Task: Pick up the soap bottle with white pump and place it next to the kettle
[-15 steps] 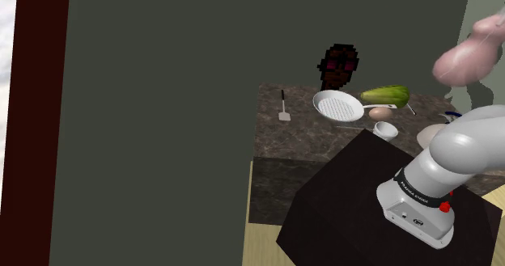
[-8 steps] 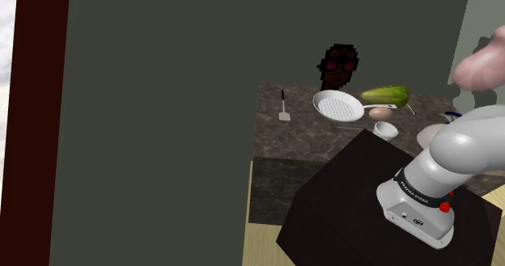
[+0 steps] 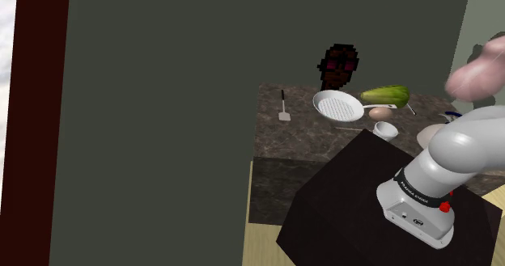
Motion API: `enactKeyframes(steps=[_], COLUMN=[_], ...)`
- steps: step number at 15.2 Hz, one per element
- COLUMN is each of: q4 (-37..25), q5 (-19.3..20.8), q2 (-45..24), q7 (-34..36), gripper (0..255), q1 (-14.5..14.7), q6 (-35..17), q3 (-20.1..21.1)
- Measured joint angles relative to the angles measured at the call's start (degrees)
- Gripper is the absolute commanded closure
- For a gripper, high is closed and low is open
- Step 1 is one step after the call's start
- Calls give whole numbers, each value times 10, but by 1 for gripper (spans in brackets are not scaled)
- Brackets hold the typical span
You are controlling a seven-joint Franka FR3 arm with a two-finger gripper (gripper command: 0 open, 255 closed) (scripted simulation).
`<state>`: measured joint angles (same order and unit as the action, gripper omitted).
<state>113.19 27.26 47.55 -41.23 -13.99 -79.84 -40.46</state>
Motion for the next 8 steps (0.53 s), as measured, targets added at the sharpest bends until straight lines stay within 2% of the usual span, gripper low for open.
enactKeyframes(steps=[8], q4=[77], q5=[19], q2=[30], q7=[10], gripper=[255], q1=[-14], q6=[-48], q3=[-12])
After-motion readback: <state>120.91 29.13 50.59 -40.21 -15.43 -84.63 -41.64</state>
